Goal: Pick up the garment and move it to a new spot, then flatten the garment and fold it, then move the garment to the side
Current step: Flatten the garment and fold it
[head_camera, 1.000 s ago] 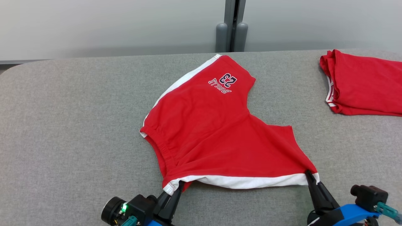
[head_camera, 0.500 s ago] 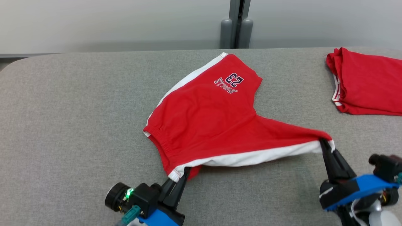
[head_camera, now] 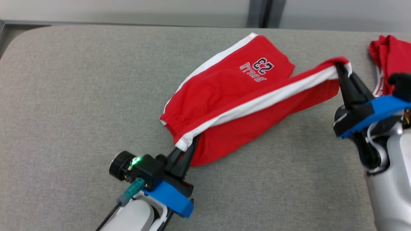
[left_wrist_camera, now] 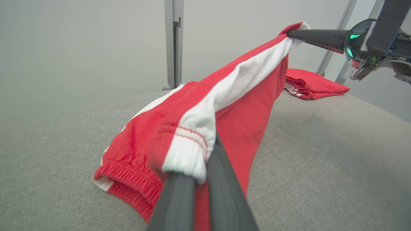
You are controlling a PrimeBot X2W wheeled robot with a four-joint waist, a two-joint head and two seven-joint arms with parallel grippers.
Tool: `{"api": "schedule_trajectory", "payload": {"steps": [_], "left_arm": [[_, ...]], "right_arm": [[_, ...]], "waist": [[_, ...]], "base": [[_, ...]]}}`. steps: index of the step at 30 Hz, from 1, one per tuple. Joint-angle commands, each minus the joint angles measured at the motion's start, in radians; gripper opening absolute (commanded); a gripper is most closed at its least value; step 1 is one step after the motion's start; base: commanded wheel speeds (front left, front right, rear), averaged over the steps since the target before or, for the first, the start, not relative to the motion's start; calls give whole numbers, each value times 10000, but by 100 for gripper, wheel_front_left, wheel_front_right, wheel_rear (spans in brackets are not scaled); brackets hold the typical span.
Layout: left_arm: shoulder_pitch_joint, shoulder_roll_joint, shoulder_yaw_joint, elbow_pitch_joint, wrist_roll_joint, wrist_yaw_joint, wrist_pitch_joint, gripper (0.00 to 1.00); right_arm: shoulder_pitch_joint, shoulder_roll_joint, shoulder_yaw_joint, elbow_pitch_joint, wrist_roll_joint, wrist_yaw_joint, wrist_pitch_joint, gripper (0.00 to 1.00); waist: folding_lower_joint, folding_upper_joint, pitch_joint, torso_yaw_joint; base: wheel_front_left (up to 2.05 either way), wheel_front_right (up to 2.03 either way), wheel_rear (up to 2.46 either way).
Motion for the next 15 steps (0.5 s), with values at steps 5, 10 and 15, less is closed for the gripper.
{"api": "schedule_trajectory", "payload": {"steps": [5, 10, 15], "left_arm": [[-778, -307, 256, 343, -88, -134, -123, 0], [-1548, -758, 386, 867, -112, -361, -192, 0], [-2255, -1199, 539, 1490, -72, -572, -237, 0]], "right_arm": [[-1749, -249, 297, 1001, -327, 5, 217, 0], [-3332, -394, 659, 2284, -659, 5, 397, 0], [-4670, -516, 822, 3564, -971, 5, 272, 0]], "waist": [[-1, 0, 800, 640], [-1, 0, 1441, 1059], [-1, 0, 1992, 1418]], "base": [[0, 0, 0], [0, 0, 0], [0, 0, 0]]}}
